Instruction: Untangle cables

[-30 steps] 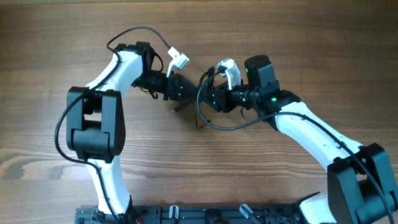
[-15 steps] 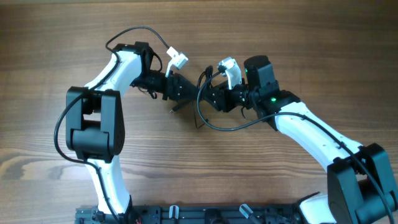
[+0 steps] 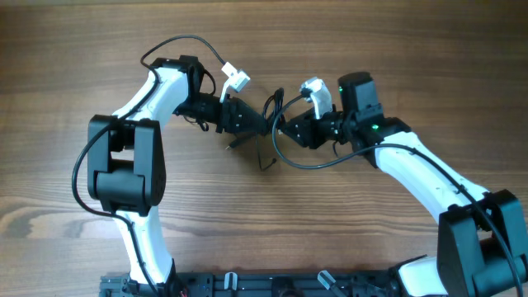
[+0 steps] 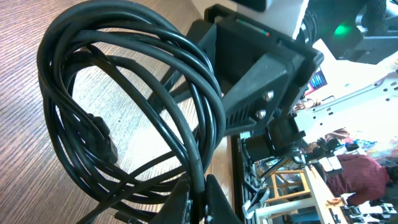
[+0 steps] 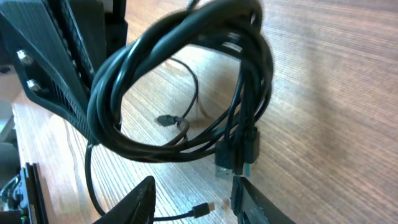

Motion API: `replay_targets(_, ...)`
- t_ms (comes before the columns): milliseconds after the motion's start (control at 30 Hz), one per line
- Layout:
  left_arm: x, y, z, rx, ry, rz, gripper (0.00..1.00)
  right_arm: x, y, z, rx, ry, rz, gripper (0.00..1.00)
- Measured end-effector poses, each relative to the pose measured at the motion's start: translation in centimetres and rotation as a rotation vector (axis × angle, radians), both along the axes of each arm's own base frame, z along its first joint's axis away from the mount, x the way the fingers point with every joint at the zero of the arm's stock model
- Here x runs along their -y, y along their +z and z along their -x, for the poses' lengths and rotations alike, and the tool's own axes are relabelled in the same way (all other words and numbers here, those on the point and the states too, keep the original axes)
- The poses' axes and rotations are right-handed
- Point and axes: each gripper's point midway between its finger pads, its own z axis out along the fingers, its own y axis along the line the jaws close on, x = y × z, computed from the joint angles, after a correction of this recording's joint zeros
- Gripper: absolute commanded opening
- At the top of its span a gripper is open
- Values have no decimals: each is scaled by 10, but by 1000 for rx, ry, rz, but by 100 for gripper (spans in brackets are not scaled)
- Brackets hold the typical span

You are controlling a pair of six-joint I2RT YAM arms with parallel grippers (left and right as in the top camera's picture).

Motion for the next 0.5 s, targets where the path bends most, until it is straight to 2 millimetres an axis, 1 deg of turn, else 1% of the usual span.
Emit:
replay_targets(67,0,0,0,0,0,0,4,-4,6,-1,20,17,-26,42)
replay_targets(200,0,0,0,0,0,0,4,-9,11,0,31,33,-48,43)
replay_targets(500,0,0,0,-3,0,0,4,-11,10,0,28,25,-45,42)
